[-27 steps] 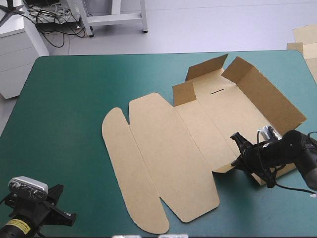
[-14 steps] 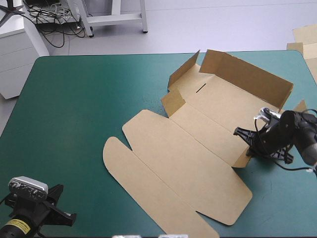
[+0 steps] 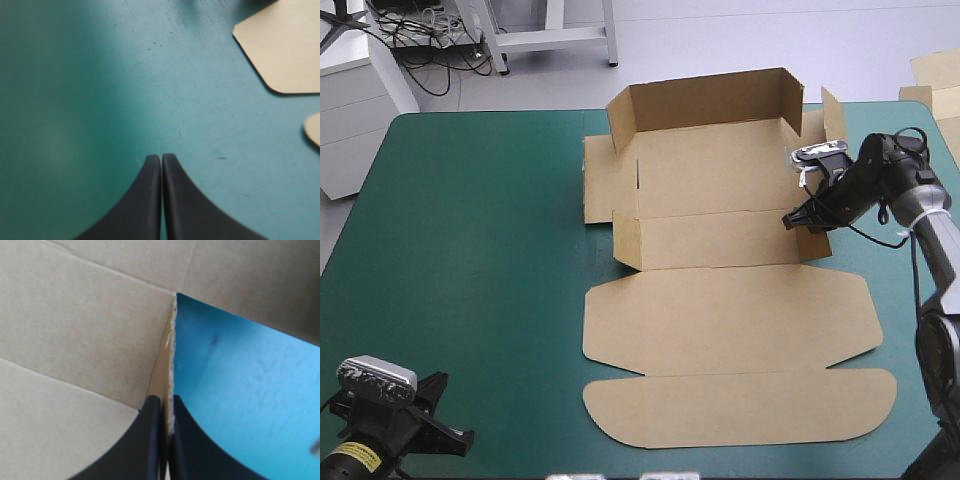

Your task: Fold the box

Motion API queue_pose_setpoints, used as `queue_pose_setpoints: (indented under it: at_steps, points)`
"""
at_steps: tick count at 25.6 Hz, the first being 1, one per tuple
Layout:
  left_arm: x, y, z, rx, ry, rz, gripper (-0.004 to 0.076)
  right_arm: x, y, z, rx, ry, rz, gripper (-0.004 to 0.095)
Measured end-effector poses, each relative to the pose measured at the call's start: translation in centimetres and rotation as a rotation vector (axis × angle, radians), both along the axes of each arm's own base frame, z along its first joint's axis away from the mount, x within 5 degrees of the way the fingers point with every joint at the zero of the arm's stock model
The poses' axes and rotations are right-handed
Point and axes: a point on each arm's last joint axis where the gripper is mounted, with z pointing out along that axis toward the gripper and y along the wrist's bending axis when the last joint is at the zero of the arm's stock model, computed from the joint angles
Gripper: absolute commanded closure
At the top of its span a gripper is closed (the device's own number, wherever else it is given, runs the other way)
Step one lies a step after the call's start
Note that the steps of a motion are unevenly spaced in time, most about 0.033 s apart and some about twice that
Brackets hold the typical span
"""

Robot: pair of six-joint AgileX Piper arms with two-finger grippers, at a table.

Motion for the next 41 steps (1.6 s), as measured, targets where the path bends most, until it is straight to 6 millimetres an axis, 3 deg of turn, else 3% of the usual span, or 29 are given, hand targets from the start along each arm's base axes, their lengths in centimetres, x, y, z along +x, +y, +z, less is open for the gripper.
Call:
queue_pose_setpoints:
  at_steps: [2, 6, 10, 14, 18, 19, 24, 31, 36, 41]
  points:
    - [0.0, 0.0, 0.0, 0.000, 0.000, 0.000, 0.0734, 1.9, 1.1, -0.7, -0.056, -0.033, 0.169, 0.0922]
    - [0.0, 0.0, 0.0, 0.000, 0.000, 0.000, 0.0734, 3.6, 4.2, -1.4, -0.116, -0.086, 0.371, 0.0922]
    - [0.0, 0.0, 0.0, 0.001, 0.000, 0.000, 0.0734, 4.6, 10.1, -1.5, -0.196, -0.193, 0.648, 0.0923]
    - [0.0, 0.0, 0.0, 0.001, 0.000, 0.000, 0.0734, 3.6, 16.7, -0.9, -0.304, -0.325, 0.924, 0.0923]
    - [0.0, 0.0, 0.0, 0.001, 0.000, 0.000, 0.0734, 0.0, 23.4, -0.6, -0.307, -0.418, 1.191, 0.0923]
    - [0.0, 0.0, 0.0, 0.001, 0.000, 0.000, 0.0734, -0.5, 24.1, -0.6, -0.298, -0.425, 1.221, 0.0923]
    - [0.0, 0.0, 0.0, 0.001, 0.000, 0.000, 0.0734, -1.8, 25.9, -0.5, -0.238, -0.456, 1.315, 0.0923]
    - [0.0, 0.0, 0.0, 0.000, 0.000, -0.001, 0.0734, -1.8, 26.1, -0.4, -0.244, -0.479, 1.327, 0.0928]
    - [0.0, 0.0, 0.0, 0.000, 0.000, -0.001, 0.0734, -1.3, 26.3, -0.6, -0.218, -0.488, 1.235, 0.0928]
    - [0.0, 0.0, 0.0, 0.000, 0.000, -0.001, 0.0734, -0.4, 26.3, -2.3, -0.189, -0.421, 1.118, 0.0928]
